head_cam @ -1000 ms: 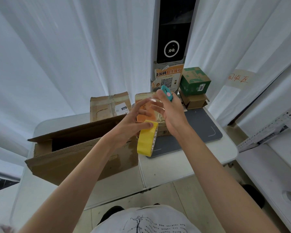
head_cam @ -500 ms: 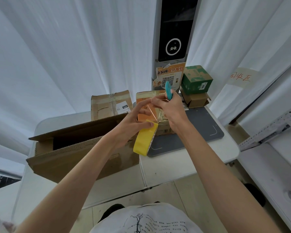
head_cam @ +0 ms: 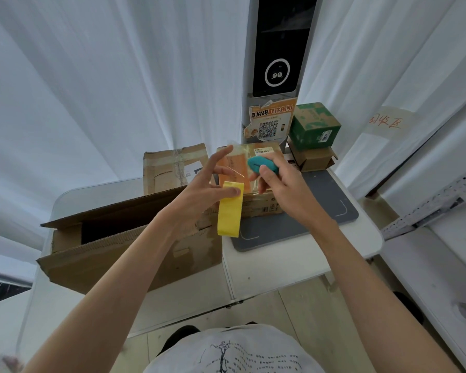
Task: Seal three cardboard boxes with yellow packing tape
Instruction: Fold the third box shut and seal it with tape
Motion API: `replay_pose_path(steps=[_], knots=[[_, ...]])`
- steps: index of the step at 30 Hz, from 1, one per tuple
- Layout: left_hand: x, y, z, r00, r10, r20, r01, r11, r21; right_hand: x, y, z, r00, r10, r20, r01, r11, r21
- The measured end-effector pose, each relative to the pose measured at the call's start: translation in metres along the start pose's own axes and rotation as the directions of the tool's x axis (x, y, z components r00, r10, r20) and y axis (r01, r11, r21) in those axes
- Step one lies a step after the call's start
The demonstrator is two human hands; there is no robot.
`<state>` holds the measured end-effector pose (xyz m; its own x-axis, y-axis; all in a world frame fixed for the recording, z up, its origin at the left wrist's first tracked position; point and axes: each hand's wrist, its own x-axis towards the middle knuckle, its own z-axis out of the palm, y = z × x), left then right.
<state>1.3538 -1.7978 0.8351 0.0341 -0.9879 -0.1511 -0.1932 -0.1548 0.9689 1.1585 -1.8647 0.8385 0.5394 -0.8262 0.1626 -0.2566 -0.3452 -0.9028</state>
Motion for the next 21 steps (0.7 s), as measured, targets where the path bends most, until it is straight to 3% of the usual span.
replay_pose_path(steps=[3,9,21], knots=[[0.003,0.003,0.000,1.000,0.004,0.011,-0.004,1.000,-0.010,0.004,-0.001,0.006,0.996,-0.048,0.079,0.064,0.974,-0.216],[0.004,0.007,0.001,1.000,0.002,0.002,-0.003,1.000,0.030,0.017,-0.004,0.011,0.981,-0.140,0.132,0.182,0.894,-0.410],[0.007,0.013,0.000,1.000,0.027,-0.001,-0.026,0.998,0.055,0.023,-0.020,0.021,0.976,-0.166,0.143,0.217,0.809,-0.547]])
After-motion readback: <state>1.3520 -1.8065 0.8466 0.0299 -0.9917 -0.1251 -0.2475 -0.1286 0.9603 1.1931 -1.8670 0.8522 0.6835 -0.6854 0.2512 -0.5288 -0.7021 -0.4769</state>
